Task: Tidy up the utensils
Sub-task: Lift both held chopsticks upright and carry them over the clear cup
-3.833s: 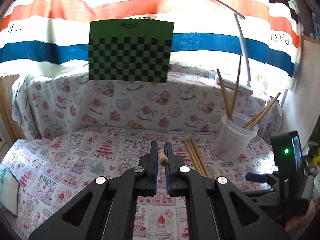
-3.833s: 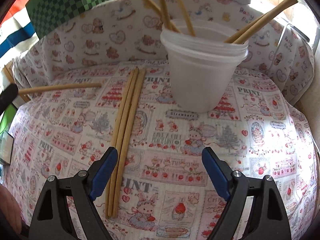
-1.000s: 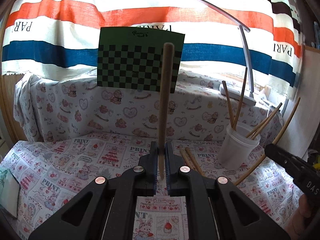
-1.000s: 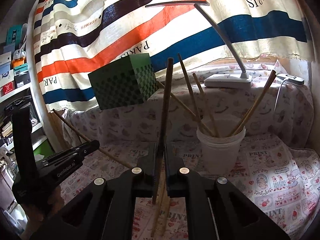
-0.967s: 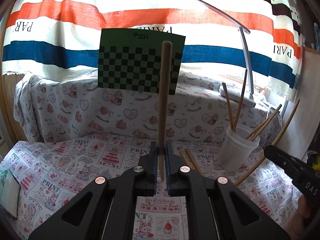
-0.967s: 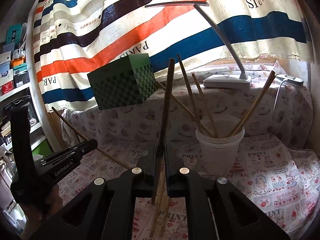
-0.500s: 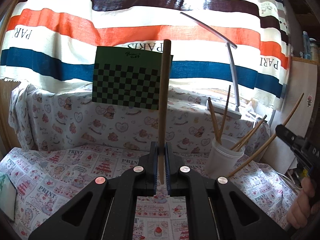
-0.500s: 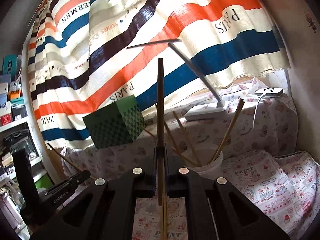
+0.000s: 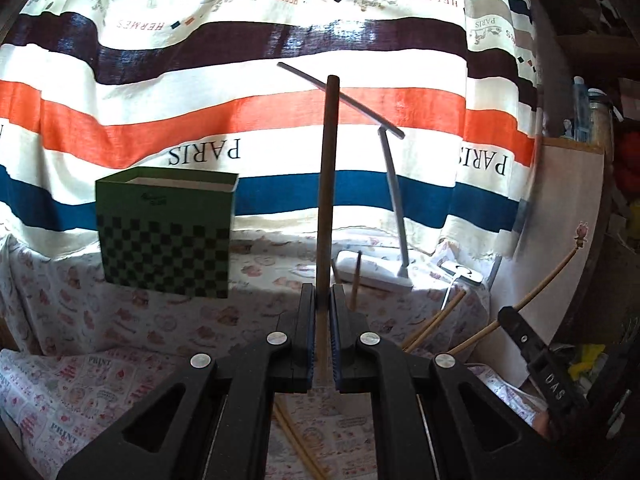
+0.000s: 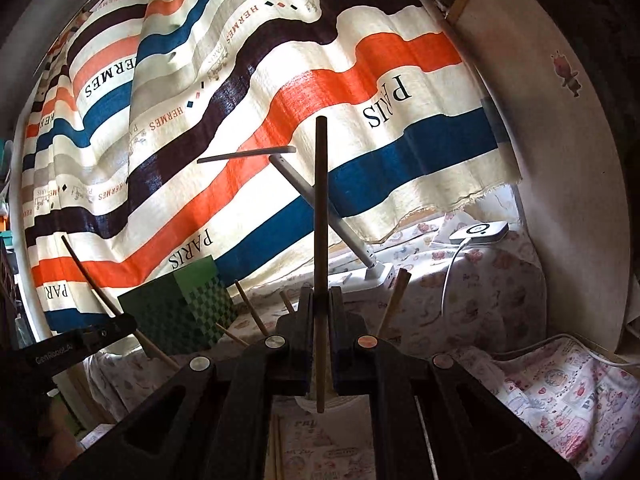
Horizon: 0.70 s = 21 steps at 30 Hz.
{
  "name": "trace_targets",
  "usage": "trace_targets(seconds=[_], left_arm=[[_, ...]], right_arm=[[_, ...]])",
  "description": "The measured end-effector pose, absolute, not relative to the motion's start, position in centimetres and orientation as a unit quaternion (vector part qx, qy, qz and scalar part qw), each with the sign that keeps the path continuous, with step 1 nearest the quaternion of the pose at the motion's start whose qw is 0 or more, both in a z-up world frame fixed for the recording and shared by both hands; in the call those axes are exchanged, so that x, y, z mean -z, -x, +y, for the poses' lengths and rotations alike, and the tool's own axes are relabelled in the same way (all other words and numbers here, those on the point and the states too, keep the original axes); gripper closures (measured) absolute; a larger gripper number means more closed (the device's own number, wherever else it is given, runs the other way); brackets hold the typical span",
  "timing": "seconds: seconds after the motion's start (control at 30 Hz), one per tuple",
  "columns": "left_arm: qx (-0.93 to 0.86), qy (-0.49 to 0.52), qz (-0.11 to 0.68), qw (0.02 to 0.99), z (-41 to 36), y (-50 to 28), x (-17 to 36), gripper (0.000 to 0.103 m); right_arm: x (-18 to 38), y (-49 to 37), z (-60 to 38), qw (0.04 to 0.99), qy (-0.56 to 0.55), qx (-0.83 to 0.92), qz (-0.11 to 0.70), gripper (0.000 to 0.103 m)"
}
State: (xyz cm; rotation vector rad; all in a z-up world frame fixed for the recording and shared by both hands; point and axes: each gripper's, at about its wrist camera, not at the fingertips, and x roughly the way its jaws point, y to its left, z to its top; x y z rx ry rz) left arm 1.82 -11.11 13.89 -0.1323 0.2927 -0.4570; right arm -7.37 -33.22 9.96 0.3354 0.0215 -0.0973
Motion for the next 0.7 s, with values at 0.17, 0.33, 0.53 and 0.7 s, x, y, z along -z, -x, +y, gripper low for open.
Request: trace_targets(seconds=[0.17, 0.33, 0.53, 0.7], left_arm=[[0.25, 0.064, 0.159, 0.953, -14.6, -4.0, -14.0, 0.097], [0.261, 0.066, 0.175, 0.947, -16.8, -5.6, -13.4, 0.097], [0.261, 0.044, 0.214, 0.94, -18.8, -7.9, -11.3, 0.097], [0.251, 0.015, 0.234, 0.939, -20.0, -8.6, -9.4, 0.097]], right_arm=[[-10.0, 7.0, -34.0, 0.983, -0.169, 0.068, 0.006, 0.095], [-10.4, 7.4, -35.3, 0.976, -0.208, 0.06, -0.03, 0.095], [-8.9, 4.4, -35.3, 0.976, -0.203, 0.078, 0.02, 0.095], [-7.2, 1.9, -35.2, 0.973, -0.209, 0.066, 0.076, 0.095]])
